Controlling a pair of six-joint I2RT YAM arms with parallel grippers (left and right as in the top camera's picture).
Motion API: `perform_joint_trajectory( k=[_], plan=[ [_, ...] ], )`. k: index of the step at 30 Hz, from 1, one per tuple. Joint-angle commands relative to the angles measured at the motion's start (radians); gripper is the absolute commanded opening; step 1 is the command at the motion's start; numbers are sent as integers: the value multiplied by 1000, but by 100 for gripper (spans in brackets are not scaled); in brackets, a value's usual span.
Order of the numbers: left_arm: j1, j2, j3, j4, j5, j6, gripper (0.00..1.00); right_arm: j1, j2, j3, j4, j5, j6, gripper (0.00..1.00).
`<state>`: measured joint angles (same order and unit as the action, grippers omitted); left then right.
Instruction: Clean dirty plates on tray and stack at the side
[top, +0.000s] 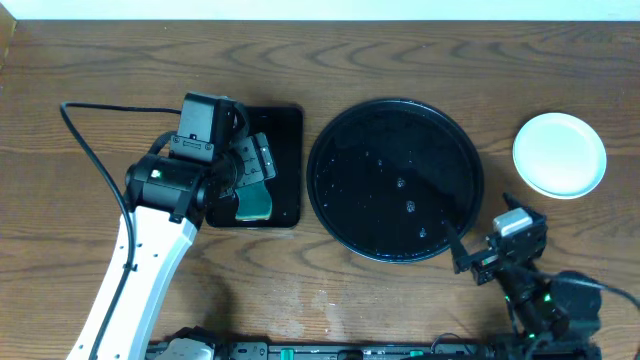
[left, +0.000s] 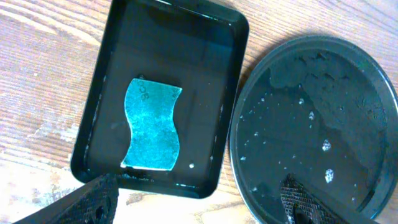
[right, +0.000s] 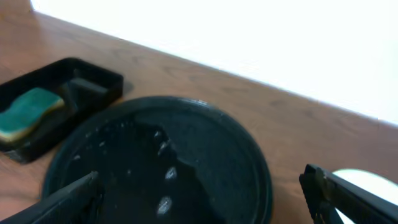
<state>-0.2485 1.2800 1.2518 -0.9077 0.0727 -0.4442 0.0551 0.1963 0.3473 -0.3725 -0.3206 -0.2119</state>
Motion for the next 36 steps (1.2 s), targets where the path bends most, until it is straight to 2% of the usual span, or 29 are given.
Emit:
perform_joint_trajectory(
  k=[1, 5, 10, 36],
  plan=[
    [6, -4, 16, 0, -2, 6, 84, 8, -101, -109, 51, 18, 7, 99],
    [6, -4, 16, 0, -2, 6, 84, 7, -194, -228, 154, 17, 25, 99],
    [6, -4, 16, 0, -2, 6, 84, 8, -192, -336, 323, 17, 39, 99],
    [6, -4, 16, 0, -2, 6, 84, 8, -191, -342, 325, 25, 31, 99]
  ],
)
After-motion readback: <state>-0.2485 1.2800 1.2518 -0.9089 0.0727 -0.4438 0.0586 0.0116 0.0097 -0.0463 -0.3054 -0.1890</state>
